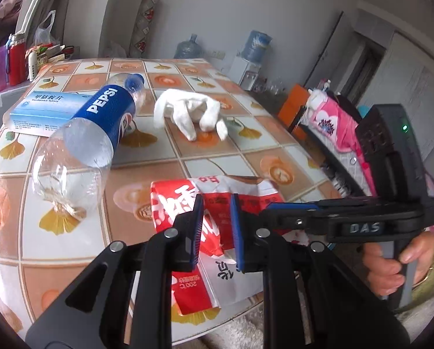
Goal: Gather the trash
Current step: 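Grasp the red-and-white paper bag with both tools and lift it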
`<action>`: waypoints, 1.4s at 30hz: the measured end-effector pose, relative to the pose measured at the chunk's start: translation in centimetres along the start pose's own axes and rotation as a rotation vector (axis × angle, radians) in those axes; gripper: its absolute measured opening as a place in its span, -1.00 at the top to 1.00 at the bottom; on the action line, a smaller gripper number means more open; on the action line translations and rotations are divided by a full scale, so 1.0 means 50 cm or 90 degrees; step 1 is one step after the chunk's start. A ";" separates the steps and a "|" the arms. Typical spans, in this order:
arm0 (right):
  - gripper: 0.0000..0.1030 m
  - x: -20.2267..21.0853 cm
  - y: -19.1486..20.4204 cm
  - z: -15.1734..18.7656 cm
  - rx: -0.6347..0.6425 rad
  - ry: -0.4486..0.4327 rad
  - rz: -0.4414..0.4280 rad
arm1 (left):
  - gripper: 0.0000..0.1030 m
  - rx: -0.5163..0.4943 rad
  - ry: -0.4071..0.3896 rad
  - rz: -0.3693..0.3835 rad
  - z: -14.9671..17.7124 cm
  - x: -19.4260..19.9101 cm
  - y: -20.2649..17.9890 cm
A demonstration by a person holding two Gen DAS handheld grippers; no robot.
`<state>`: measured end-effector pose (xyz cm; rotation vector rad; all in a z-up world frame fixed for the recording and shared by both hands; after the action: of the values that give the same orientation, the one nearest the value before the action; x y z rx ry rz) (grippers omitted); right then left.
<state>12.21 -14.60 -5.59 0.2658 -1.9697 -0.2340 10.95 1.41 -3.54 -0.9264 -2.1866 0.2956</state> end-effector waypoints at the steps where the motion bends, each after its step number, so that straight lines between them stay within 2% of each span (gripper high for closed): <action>1: 0.62 0.005 -0.005 0.003 -0.009 0.000 -0.006 | 0.68 -0.008 0.016 -0.011 0.007 -0.008 -0.002; 5: 0.51 0.048 -0.049 0.008 -0.083 -0.013 -0.064 | 0.68 0.014 0.035 -0.009 0.016 -0.016 0.013; 6: 0.39 0.057 -0.059 0.007 -0.104 -0.016 -0.082 | 0.68 0.019 0.036 -0.004 0.017 -0.016 0.016; 7: 0.09 0.067 -0.079 0.005 -0.138 -0.021 -0.101 | 0.68 0.020 0.036 -0.009 0.017 -0.016 0.020; 8: -0.03 0.074 -0.099 0.004 -0.170 -0.030 -0.103 | 0.68 0.021 0.037 -0.009 0.019 -0.016 0.020; 11: -0.13 0.074 -0.136 0.003 -0.216 -0.028 -0.098 | 0.68 0.029 0.034 -0.002 0.020 -0.013 0.025; 15: -0.23 0.038 -0.154 0.018 -0.275 0.023 -0.166 | 0.67 0.036 0.034 0.004 0.019 -0.015 0.027; 16: -0.30 0.033 -0.152 0.023 -0.278 0.030 -0.168 | 0.67 0.036 0.034 0.005 0.019 -0.015 0.028; 19: -0.33 0.016 -0.144 0.031 -0.277 0.036 -0.151 | 0.67 0.036 0.034 0.006 0.020 -0.015 0.028; 23: -0.36 0.013 -0.147 0.034 -0.289 0.038 -0.164 | 0.67 0.039 0.034 0.008 0.020 -0.014 0.030; 26: -0.36 0.016 -0.165 0.034 -0.304 0.026 -0.145 | 0.66 0.046 0.032 0.018 0.020 -0.012 0.036; 29: -0.36 0.013 -0.170 0.033 -0.315 0.032 -0.167 | 0.64 0.053 0.030 0.026 0.022 -0.012 0.039; 34: -0.36 0.000 -0.133 0.035 -0.288 0.060 -0.225 | 0.64 0.056 0.030 0.030 0.021 -0.013 0.041; 38: -0.35 -0.008 -0.106 0.031 -0.264 0.061 -0.217 | 0.64 0.059 0.029 0.032 0.021 -0.013 0.042; 39: -0.33 -0.011 -0.099 0.029 -0.263 0.060 -0.219 | 0.64 0.059 0.028 0.032 0.022 -0.013 0.043; 42: -0.01 -0.025 -0.090 0.028 -0.265 0.068 -0.212 | 0.64 0.059 0.028 0.033 0.022 -0.013 0.044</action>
<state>11.77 -18.48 -8.50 0.3243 -1.7160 -0.8174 11.65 2.63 -5.65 -0.9297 -2.0928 0.3940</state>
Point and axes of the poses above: each gripper's, at about its wrist camera, not at the fingertips, and x roughly against the way its jaws point, y to its left, z to its underside, the point moved 4 cm from there along -x, roughly the way its jaws point, and after that the axes turned 14 degrees about z, right-handed, at the moved point
